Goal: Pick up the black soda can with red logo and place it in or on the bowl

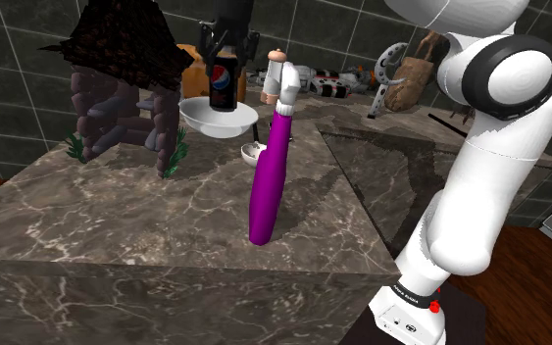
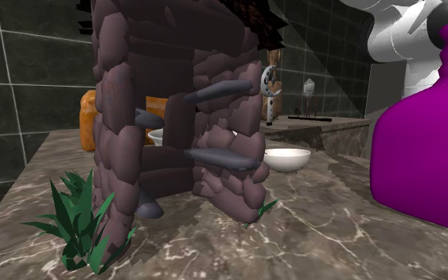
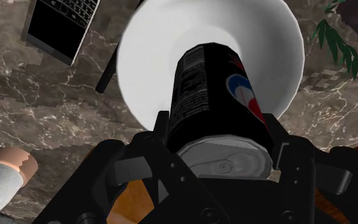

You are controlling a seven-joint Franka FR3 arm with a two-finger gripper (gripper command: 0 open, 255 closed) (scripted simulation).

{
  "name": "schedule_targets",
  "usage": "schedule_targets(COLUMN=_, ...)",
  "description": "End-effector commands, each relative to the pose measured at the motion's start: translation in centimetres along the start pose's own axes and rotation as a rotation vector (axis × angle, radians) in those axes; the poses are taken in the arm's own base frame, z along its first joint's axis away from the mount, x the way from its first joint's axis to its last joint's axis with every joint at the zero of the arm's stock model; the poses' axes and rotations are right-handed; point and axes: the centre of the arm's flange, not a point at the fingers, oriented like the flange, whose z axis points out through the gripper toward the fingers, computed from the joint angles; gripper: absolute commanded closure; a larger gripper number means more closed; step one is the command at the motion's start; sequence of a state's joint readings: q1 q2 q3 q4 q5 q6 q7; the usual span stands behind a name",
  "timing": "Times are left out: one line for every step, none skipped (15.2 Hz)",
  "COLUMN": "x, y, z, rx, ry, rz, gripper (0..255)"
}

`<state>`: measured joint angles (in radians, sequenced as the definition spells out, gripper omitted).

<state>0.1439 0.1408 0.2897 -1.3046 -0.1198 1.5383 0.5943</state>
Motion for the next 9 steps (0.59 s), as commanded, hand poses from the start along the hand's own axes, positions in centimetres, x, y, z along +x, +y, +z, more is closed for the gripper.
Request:
schedule_targets(x=-0.06, y=0.01, z=0.94, rx=0.001, ry=0.001, rz=0.000, gripper=255)
schedule_targets(x=-0.07, y=0.01, z=0.95, rx=0.001, ry=0.001, rz=0.000, gripper=255)
schedule_targets(x=-0.07, y=0.01, z=0.94, rx=0.001, ry=0.001, rz=0.000, gripper=255)
schedule_targets(x=-0.06, y=0.01, z=0.94, rx=0.001, ry=0.001, rz=0.000, gripper=255)
schedule_targets(x=-0.06, y=0.01, z=0.94, rx=0.001, ry=0.001, rz=0.000, gripper=255)
schedule_targets(x=-0.06, y=0.01, z=0.94, rx=0.001, ry=0.001, rz=0.000, gripper=255)
schedule_targets(x=-0.06, y=0.01, z=0.94, rx=0.001, ry=0.001, rz=0.000, gripper=255)
schedule_targets(x=-0.06, y=0.01, z=0.94, rx=0.001, ry=0.001, rz=0.000, gripper=255)
schedule_targets(x=-0.07, y=0.01, z=0.94, rx=0.001, ry=0.001, rz=0.000, gripper=0)
